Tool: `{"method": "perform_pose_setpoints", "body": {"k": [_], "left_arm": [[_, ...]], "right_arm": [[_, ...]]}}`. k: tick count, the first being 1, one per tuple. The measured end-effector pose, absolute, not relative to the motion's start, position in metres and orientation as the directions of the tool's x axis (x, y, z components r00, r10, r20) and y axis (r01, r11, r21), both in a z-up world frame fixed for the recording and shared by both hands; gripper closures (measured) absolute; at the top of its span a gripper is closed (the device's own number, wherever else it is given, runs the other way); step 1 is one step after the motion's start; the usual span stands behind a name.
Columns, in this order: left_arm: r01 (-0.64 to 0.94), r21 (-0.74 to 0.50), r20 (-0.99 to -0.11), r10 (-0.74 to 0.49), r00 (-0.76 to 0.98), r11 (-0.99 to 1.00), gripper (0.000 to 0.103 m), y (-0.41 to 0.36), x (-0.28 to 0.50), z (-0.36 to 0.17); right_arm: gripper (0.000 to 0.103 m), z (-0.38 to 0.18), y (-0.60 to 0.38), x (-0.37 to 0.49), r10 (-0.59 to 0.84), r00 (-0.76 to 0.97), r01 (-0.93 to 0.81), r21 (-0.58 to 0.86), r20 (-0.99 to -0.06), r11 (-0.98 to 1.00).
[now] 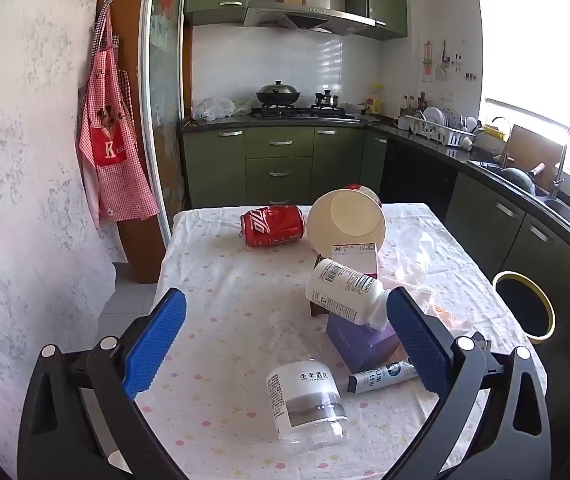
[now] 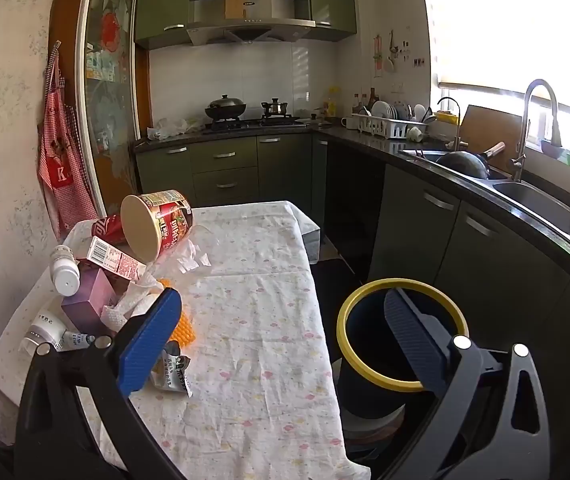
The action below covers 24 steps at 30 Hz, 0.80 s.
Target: Collect trash
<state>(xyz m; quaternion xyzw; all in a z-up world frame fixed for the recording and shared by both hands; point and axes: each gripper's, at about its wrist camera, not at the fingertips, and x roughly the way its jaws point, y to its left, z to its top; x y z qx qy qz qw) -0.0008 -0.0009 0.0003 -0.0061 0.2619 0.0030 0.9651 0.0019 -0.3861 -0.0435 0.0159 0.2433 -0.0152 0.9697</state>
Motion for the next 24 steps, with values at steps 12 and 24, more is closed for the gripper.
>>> {"method": "perform_pose_setpoints", "body": {"k": [12, 24], "left_arm": [[-0.003, -0.003, -0.507, 0.001, 0.862, 1.000, 0.004, -0.001, -0.002, 0.005], [0.009, 0.007, -0.513, -0.004, 0.858, 1.000, 0.004, -0.005, 0.001, 0.005]], "right_arm": [[0.006, -0.043, -0.387, 0.003, -0.018, 0.878, 0.036, 0.029, -0.478, 0.999], [0.006, -0.045, -0.388, 0.005, -0.023, 0.876, 0.042, 0.029, -0.481, 0.999]]}}
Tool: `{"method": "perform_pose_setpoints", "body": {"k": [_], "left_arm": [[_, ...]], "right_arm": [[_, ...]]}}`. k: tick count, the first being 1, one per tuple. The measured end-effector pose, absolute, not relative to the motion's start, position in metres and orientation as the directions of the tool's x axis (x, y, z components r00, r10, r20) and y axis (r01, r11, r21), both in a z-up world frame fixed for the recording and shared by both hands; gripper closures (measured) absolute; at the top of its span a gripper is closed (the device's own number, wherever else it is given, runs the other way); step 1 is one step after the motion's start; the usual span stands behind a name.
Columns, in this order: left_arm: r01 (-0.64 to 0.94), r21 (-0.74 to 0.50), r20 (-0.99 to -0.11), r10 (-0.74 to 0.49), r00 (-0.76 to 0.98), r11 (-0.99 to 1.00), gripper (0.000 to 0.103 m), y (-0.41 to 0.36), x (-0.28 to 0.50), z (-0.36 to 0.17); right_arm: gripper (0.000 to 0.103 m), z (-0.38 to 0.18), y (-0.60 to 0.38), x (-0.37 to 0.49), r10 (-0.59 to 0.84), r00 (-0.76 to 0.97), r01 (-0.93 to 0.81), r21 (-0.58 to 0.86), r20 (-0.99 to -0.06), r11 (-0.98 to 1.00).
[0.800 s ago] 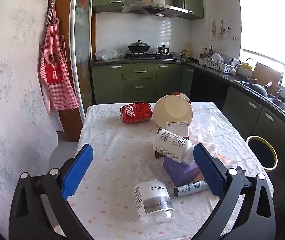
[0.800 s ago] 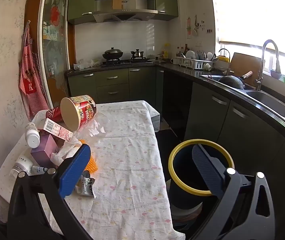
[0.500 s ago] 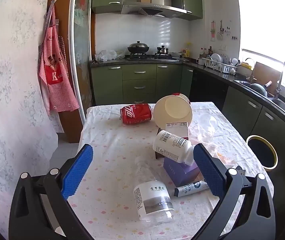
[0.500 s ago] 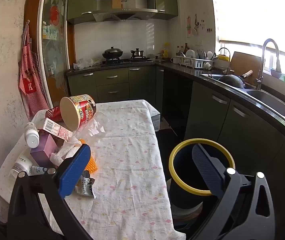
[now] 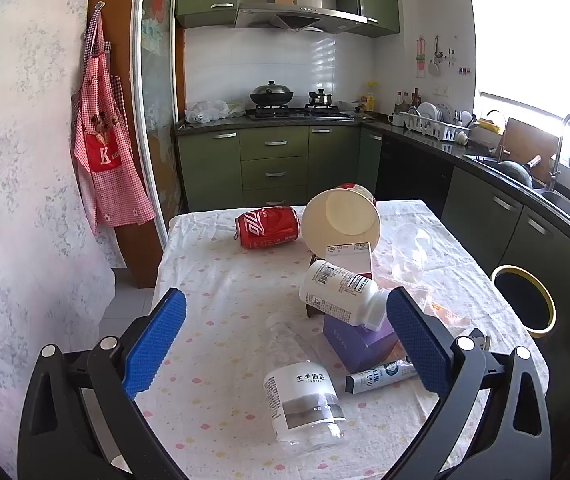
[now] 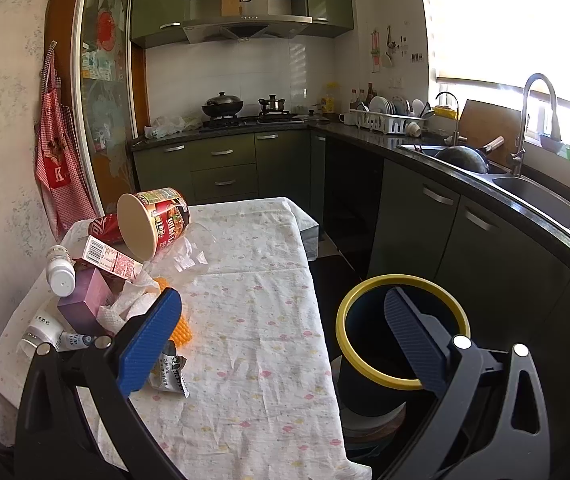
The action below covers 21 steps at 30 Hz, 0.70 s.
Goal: Collect trash
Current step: 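Move the right tool toward the red paper noodle cup on the table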
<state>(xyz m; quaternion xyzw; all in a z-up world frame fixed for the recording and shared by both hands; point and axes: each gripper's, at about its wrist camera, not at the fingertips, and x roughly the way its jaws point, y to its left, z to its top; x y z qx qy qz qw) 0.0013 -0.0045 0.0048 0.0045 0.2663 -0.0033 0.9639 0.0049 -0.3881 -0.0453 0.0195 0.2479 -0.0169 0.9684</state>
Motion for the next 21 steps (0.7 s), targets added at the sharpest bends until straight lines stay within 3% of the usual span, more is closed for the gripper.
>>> {"method": "perform_pose_setpoints", "body": {"k": [21], "left_arm": [[0.016, 0.005, -0.524, -0.011, 0.851, 1.000, 0.004, -0.0052, 0.0062, -0.0003]], "right_arm": [[0.006, -0.0522, -0.3923, 0.0097, -0.026, 0.870, 0.051, 0.038, -0.492, 0.998]]}}
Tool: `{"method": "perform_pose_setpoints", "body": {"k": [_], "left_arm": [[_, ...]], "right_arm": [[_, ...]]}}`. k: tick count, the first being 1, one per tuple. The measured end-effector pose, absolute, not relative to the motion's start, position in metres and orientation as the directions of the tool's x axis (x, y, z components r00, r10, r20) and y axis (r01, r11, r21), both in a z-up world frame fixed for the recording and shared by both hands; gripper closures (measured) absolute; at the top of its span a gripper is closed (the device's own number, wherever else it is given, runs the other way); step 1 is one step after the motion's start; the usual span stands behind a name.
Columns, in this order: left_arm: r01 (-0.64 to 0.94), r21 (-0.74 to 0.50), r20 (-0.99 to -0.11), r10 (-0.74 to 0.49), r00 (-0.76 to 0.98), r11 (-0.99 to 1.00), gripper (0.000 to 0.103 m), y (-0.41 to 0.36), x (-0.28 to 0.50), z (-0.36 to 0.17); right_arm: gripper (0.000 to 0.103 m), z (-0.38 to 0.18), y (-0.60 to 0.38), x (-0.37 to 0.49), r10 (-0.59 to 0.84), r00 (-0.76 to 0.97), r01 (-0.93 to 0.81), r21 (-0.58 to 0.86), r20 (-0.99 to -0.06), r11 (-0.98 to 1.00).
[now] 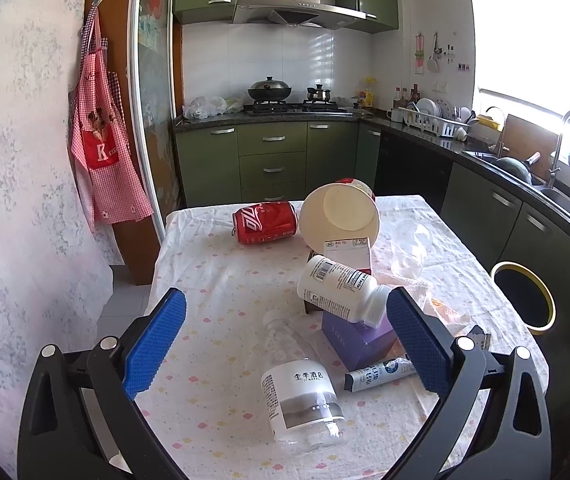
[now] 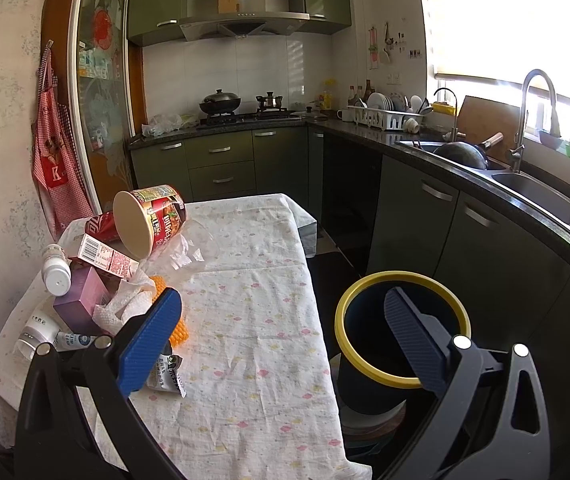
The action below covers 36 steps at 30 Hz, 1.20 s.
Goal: Collect trash
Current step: 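Move the right tool toward the red paper noodle cup on the table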
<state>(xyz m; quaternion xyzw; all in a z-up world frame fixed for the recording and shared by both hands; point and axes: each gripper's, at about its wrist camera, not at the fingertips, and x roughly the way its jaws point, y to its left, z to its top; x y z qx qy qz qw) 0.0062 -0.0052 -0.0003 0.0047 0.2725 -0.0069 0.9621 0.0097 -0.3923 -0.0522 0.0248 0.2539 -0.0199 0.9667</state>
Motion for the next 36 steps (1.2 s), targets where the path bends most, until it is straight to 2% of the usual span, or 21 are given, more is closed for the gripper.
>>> {"method": "perform_pose_setpoints", "body": {"k": [36], "left_arm": [[0.022, 0.012, -0.539, -0.013, 0.842, 1.000, 0.004, -0.0102, 0.0105, -0.0087]], "right_arm": [[0.006, -0.0582, -0.3924, 0.0134, -0.028, 0.865, 0.054, 0.037, -0.502, 0.998]]}}
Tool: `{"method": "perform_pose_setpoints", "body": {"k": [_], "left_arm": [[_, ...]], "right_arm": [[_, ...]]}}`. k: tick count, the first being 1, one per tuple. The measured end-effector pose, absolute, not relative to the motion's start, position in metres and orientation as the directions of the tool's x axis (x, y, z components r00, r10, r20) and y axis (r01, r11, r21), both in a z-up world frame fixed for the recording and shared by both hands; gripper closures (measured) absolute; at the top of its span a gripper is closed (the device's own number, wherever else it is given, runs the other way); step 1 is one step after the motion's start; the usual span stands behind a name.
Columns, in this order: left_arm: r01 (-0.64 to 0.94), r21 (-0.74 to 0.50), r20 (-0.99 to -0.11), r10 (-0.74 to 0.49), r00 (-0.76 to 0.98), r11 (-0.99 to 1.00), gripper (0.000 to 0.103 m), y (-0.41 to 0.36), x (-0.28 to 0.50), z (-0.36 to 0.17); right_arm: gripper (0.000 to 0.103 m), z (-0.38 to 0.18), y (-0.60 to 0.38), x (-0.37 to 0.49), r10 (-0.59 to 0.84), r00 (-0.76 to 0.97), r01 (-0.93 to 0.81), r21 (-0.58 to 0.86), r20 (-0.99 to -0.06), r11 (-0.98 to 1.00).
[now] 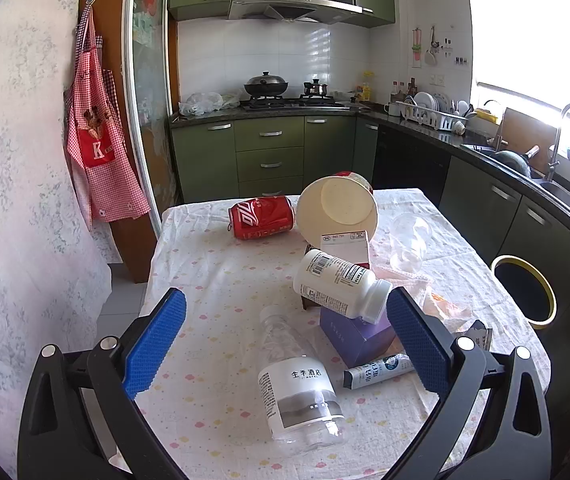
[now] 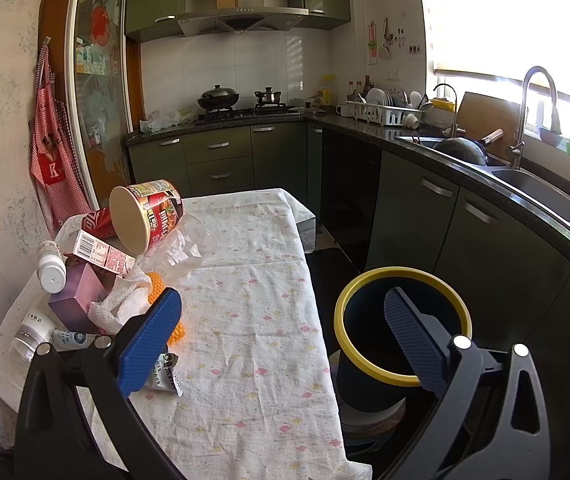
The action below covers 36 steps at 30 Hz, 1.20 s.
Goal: Collect trash
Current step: 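Move the right tool toward the red paper noodle cup on the table, then grasp the red paper noodle cup with the right tool and lift it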
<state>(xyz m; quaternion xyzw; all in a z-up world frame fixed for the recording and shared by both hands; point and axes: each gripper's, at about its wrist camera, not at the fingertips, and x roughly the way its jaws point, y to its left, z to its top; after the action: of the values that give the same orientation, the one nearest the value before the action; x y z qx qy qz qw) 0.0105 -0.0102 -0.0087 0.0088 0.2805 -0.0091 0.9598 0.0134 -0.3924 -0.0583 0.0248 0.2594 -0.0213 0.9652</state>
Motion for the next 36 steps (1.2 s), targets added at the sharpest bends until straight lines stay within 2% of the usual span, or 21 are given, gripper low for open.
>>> {"method": "perform_pose_setpoints", "body": {"k": [12, 20, 28, 33, 36], "left_arm": [[0.023, 0.011, -0.545, -0.013, 0.838, 1.000, 0.004, -0.012, 0.013, -0.011], [0.003, 0.014, -0.549, 0.005, 0.836, 1.000, 0.004, 0.003, 0.039, -0.010], [-0.080, 0.026, -0.526, 0.082, 0.847, 0.996, 0.004, 0.042, 0.114, -0.011], [-0.128, 0.033, -0.576, 0.124, 0.808, 0.991, 0.004, 0.065, 0.185, -0.040], [-0.165, 0.013, -0.612, 0.138, 0.778, 0.986, 0.004, 0.081, 0.225, -0.062]], "right_arm": [[0.006, -0.062, -0.393, 0.014, -0.029, 0.862, 0.056, 0.037, -0.507, 0.998], [0.006, -0.072, -0.386, 0.030, 0.008, 0.840, 0.014, 0.036, -0.543, 0.999], [0.006, -0.057, -0.342, 0.089, 0.091, 0.830, -0.120, -0.018, -0.550, 0.993], [0.006, -0.048, -0.299, 0.146, 0.173, 0.814, -0.255, -0.073, -0.554, 0.964], [0.006, -0.051, -0.269, 0.184, 0.175, 0.802, -0.308, -0.145, -0.571, 0.940]]}}
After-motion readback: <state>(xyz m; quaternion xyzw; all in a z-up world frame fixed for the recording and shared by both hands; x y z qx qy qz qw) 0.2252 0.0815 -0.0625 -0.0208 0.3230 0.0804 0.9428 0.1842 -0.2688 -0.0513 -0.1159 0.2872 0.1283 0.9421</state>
